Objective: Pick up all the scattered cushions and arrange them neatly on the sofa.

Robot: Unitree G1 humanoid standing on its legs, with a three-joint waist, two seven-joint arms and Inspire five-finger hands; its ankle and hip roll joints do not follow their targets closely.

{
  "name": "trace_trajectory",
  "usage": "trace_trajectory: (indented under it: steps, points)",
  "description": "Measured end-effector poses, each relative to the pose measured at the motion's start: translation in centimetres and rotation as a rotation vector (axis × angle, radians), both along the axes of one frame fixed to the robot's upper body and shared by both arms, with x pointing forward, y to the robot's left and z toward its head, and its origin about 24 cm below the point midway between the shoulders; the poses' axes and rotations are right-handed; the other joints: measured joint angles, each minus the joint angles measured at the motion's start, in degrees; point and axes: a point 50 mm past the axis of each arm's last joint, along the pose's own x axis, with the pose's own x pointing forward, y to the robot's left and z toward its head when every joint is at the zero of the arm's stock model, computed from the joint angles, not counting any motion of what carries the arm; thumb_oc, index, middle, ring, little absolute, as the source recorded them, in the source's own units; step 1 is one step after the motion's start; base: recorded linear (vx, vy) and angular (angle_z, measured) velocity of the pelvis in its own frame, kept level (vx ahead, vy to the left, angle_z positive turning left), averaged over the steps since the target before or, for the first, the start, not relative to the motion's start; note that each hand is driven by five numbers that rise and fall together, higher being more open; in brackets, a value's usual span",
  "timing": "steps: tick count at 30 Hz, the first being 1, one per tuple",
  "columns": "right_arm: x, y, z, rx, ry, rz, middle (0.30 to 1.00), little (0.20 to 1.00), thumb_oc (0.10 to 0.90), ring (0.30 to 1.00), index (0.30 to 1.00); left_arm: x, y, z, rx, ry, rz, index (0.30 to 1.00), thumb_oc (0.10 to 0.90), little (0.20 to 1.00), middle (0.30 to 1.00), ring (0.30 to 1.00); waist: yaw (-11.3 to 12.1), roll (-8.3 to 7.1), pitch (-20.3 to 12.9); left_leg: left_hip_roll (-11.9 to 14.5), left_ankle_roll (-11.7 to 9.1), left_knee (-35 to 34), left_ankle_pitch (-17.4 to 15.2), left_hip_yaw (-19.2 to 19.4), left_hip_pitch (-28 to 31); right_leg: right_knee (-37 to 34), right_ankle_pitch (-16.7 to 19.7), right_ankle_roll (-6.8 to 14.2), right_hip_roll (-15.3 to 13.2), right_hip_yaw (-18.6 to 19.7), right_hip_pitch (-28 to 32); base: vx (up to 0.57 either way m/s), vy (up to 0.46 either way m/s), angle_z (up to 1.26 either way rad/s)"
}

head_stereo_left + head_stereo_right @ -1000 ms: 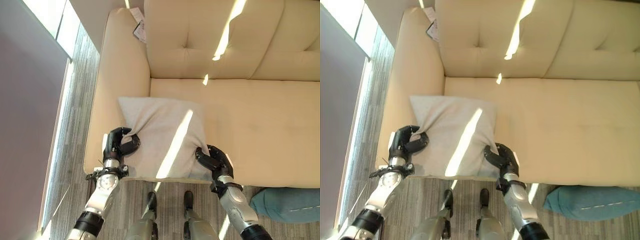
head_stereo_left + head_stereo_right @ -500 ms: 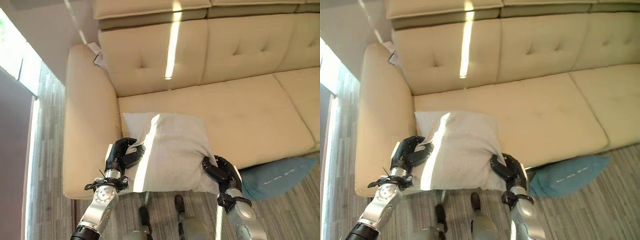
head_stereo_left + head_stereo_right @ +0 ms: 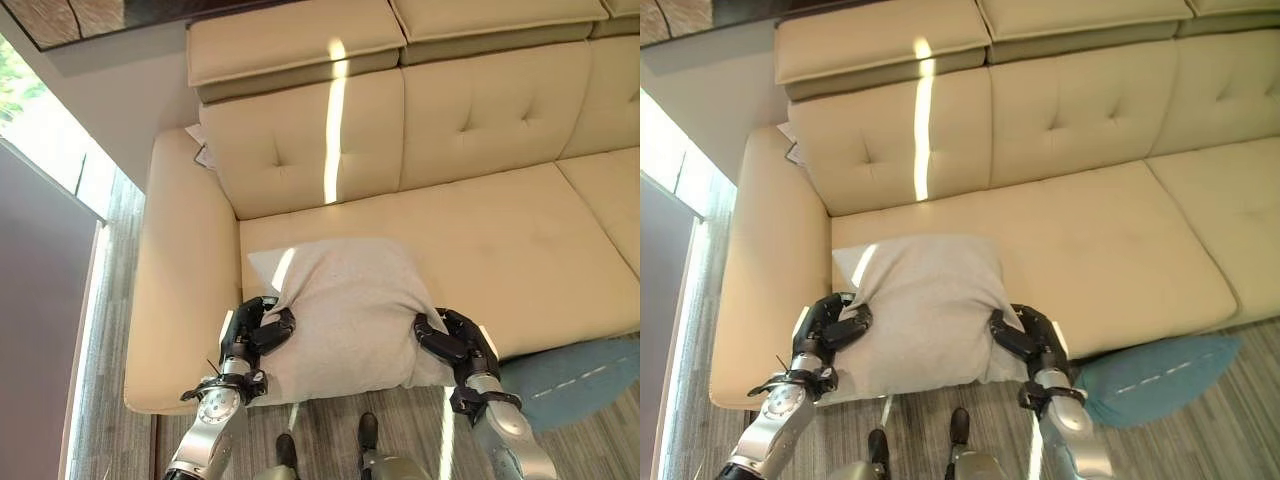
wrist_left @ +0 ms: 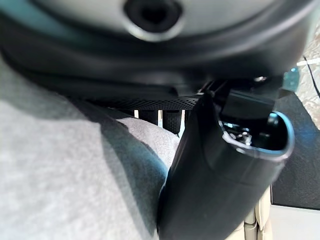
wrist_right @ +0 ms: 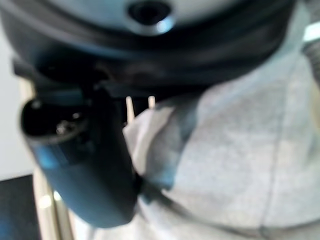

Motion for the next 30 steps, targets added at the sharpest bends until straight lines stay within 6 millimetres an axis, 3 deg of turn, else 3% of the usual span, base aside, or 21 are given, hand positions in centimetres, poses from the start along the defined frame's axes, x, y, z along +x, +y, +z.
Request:
trace_trajectory:
  steps: [2, 5, 8, 9, 13, 14, 15, 17, 19, 21, 23, 24, 25, 28, 30]
  points:
    - [0.0, -0.2, 0.1, -0.004, -0.006, -0.008, 0.300, 0.300, 0.400, 0.300, 0.300, 0.1, -0.1, 0.1, -0.004, -0.003, -0.003, 0.300, 0.400, 0.300, 0.300, 0.300, 0.60, -0.67, 0.37, -3.68, -0.80, -0.83, -0.81, -3.94, -0.81, 0.00, -0.26, 0.44, -1.10, 0.57, 0.17, 0.11, -0.027, -0.11]
    - [-0.6, -0.5, -0.3, 0.000, 0.013, -0.027, 0.300, 0.300, 0.400, 0.300, 0.300, 0.3, -0.3, 0.2, -0.001, -0.008, -0.012, 0.300, 0.400, 0.300, 0.300, 0.300, 0.16, -0.98, 0.29, -8.47, 0.97, -1.24, -1.13, -3.07, -3.38, 0.02, -1.66, 0.14, -0.77, 0.64, 1.73, 0.11, 0.038, -0.04]
    - [-0.5, 0.1, -0.3, 0.009, 0.010, -0.014, 0.300, 0.300, 0.400, 0.300, 0.300, 0.0, 0.2, 0.0, 0.013, 0.002, -0.005, 0.300, 0.400, 0.300, 0.300, 0.300, 0.55, 0.51, -0.61, -7.27, 4.92, -5.07, 2.25, -4.43, -3.55, 1.09, -2.52, 1.25, 2.36, 3.21, 1.60, 0.13, 0.101, -0.54]
    - [-0.5, 0.7, -0.6, 0.024, 0.016, -0.015, 0.300, 0.300, 0.400, 0.300, 0.300, -0.1, 0.9, 0.0, 0.038, 0.007, -0.004, 0.300, 0.400, 0.300, 0.300, 0.300, 0.41, -0.58, -0.75, -7.47, 5.24, -6.82, 2.22, -3.65, -1.47, 3.47, -4.32, 2.40, 1.83, 4.07, 1.23, 0.09, 0.084, -0.49]
    - [-0.6, 1.4, -0.9, 0.034, 0.024, 0.001, 0.300, 0.300, 0.400, 0.300, 0.300, -0.2, 1.6, 0.0, 0.061, 0.008, 0.000, 0.300, 0.400, 0.300, 0.300, 0.300, 0.43, -1.18, -0.97, -8.65, 5.58, -9.15, 2.18, -0.92, 2.12, 10.61, -8.16, 4.21, -0.31, 4.97, -0.42, 0.02, 0.082, -0.38]
    - [-0.4, 1.4, -0.8, 0.035, 0.017, 0.005, 0.300, 0.300, 0.400, 0.300, 0.300, 0.0, 1.8, 0.2, 0.068, 0.001, 0.002, 0.300, 0.400, 0.300, 0.300, 0.300, 0.84, -1.08, -0.90, -8.45, 5.78, -9.02, 2.07, -0.61, 2.06, 15.10, -9.46, 5.11, -0.54, 5.32, -2.80, 0.00, 0.014, -0.12]
    - [-0.3, 1.9, -0.9, 0.048, 0.020, 0.012, 0.300, 0.300, 0.400, 0.300, 0.300, 0.1, 2.0, 0.3, 0.078, 0.000, 0.003, 0.300, 0.400, 0.300, 0.300, 0.300, 0.71, -1.07, -0.91, -8.20, 5.85, -9.01, 2.02, -1.17, 2.58, 22.74, -12.26, 7.79, -1.15, 5.43, -6.48, 0.00, 0.000, 0.00]
    - [-0.5, 2.1, -1.1, 0.053, 0.028, 0.013, 0.300, 0.300, 0.400, 0.300, 0.300, 0.1, 2.2, 0.2, 0.084, 0.004, 0.005, 0.300, 0.400, 0.300, 0.300, 0.300, 0.60, -1.14, -0.94, -8.07, 6.28, -9.02, 1.62, -2.41, 3.97, 22.81, -12.99, 7.64, -2.83, 6.42, -6.45, 0.08, -0.064, 0.26]
    - [-0.2, 2.1, -0.8, 0.049, 0.016, 0.018, 0.300, 0.300, 0.400, 0.300, 0.300, 0.2, 2.2, 0.3, 0.085, 0.003, 0.008, 0.300, 0.400, 0.300, 0.300, 0.300, 1.22, -1.18, -0.96, -8.06, 6.42, -9.08, 0.83, -2.60, 4.45, 18.94, -12.31, 8.03, -6.11, 6.45, -6.61, 0.10, -0.063, 0.19]
    - [-0.1, 2.3, -0.8, 0.048, 0.014, 0.021, 0.300, 0.300, 0.400, 0.300, 0.300, 0.2, 2.4, 0.2, 0.086, 0.004, 0.014, 0.300, 0.400, 0.300, 0.300, 0.300, 2.14, -1.66, -1.08, -7.86, 6.13, -9.95, 0.55, -3.03, 5.25, 14.29, -8.92, 8.41, -8.63, 7.09, -6.61, 0.15, -0.079, 0.13]
    - [-0.1, 2.4, -0.8, 0.025, 0.014, 0.031, 0.300, 0.300, 0.400, 0.300, 0.300, 0.1, 2.6, -0.1, 0.090, 0.017, 0.021, 0.300, 0.400, 0.300, 0.300, 0.300, 2.18, -2.01, -1.20, -7.41, 5.09, -10.40, 0.31, -4.50, 5.57, 7.20, -3.93, 9.11, -9.19, 9.64, -5.67, 0.10, -0.082, 0.29]
    - [-0.3, 2.5, -1.0, 0.024, 0.023, 0.031, 0.300, 0.300, 0.400, 0.300, 0.300, -0.1, 2.7, -0.2, 0.093, 0.023, 0.022, 0.300, 0.400, 0.300, 0.300, 0.300, 2.02, -2.98, -1.52, -7.80, 4.51, -10.63, 0.32, -4.93, 6.07, 4.23, -0.89, 9.36, -9.75, 9.33, -4.52, 0.06, -0.072, 0.34]
    - [-0.4, 2.5, -1.1, 0.019, 0.029, 0.031, 0.300, 0.300, 0.400, 0.300, 0.300, -0.3, 2.7, -0.4, 0.091, 0.033, 0.026, 0.300, 0.400, 0.300, 0.300, 0.300, 2.08, -3.20, -1.74, -7.53, 3.68, -10.66, -0.07, -5.53, 6.52, 3.35, 2.54, 9.79, -9.55, 9.24, -3.62, 0.07, -0.120, 0.26]
    - [0.2, 1.6, -0.3, -0.088, 0.011, 0.052, 0.300, 0.300, 0.400, 0.300, 0.300, -1.1, 2.1, -0.9, 0.040, 0.045, 0.052, 0.300, 0.400, 0.300, 0.300, 0.300, 2.03, -1.90, -2.35, -3.75, 1.48, -10.78, -0.58, -6.13, 6.54, -0.20, 3.28, 8.20, -5.79, 7.68, -1.34, 0.06, -0.119, 0.11]
    - [0.8, 1.1, 0.3, -0.138, -0.011, 0.045, 0.300, 0.300, 0.400, 0.300, 0.300, -0.7, 1.5, -0.7, 0.025, 0.033, 0.044, 0.300, 0.400, 0.300, 0.300, 0.300, 1.94, -1.96, -2.46, -2.34, 0.55, -10.86, -0.64, -6.92, 5.74, -0.15, 3.05, 7.34, -4.27, 6.81, -1.73, 0.04, -0.126, 0.15]
